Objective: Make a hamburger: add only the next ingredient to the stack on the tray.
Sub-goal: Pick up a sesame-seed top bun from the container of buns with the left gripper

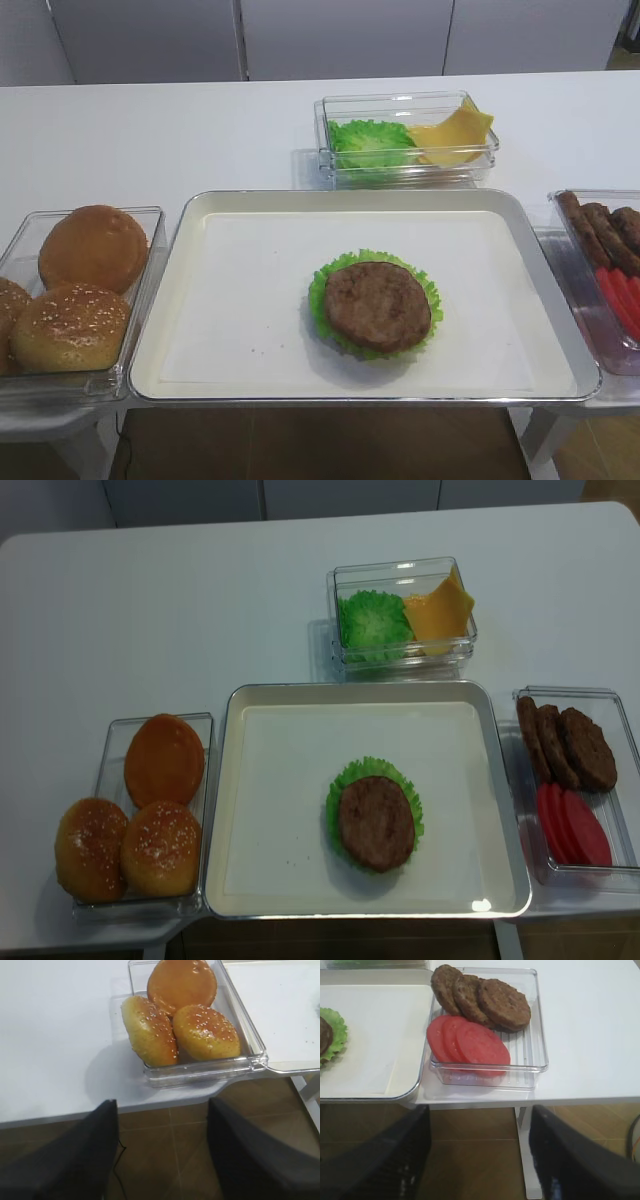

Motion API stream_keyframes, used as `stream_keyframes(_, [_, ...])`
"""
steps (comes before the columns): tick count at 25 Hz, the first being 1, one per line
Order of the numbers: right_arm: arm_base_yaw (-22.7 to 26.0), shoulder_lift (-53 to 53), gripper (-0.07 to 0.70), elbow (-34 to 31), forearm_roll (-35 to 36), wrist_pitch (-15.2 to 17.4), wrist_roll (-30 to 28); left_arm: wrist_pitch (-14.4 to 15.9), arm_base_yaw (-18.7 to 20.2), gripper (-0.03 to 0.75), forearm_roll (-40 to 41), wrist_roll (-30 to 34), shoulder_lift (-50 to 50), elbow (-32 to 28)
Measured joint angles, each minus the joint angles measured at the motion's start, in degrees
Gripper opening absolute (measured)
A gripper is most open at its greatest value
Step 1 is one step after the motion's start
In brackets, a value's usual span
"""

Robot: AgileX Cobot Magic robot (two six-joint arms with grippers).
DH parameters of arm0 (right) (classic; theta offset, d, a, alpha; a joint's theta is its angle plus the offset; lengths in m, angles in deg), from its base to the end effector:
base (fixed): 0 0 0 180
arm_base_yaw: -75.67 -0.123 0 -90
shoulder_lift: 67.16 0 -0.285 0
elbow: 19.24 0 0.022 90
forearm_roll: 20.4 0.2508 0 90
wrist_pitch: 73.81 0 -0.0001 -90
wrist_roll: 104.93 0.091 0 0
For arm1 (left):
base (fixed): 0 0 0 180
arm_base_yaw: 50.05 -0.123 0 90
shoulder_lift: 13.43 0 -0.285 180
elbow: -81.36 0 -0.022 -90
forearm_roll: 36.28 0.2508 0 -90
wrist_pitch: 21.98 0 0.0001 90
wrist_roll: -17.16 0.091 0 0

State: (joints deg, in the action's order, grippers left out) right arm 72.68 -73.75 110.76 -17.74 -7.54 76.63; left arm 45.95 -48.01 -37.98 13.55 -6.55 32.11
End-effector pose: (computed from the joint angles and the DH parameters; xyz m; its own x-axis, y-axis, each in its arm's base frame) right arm -0.0097 0.0034 0.2628 -0.5450 0.0175 -0.8383 -0.0628 0.9961 0.0616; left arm -0.0117 -0.0021 0.2642 -0.5624 -0.0541 -0.8251 0.0167 0.9969 -0.0767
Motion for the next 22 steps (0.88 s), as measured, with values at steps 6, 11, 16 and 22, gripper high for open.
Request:
stream_keyframes(6, [0.0, 0.0, 0.467, 0.0, 0.0, 0.0, 0.0, 0.0, 0.0, 0.422, 0.0, 0.0, 0.0, 0.0])
stream_keyframes(11, [0.0, 0.0, 0.467, 0.0, 0.0, 0.0, 0.0, 0.0, 0.0, 0.422, 0.0, 0.0, 0.0, 0.0])
stream_keyframes(16, [0.0, 0.0, 0.467, 0.0, 0.0, 0.0, 0.0, 0.0, 0.0, 0.422, 0.0, 0.0, 0.0, 0.0])
stream_keyframes(22, [0.0, 0.0, 0.467, 0.0, 0.0, 0.0, 0.03, -1.14, 0.0, 0.422, 0.0, 0.0, 0.0, 1.07])
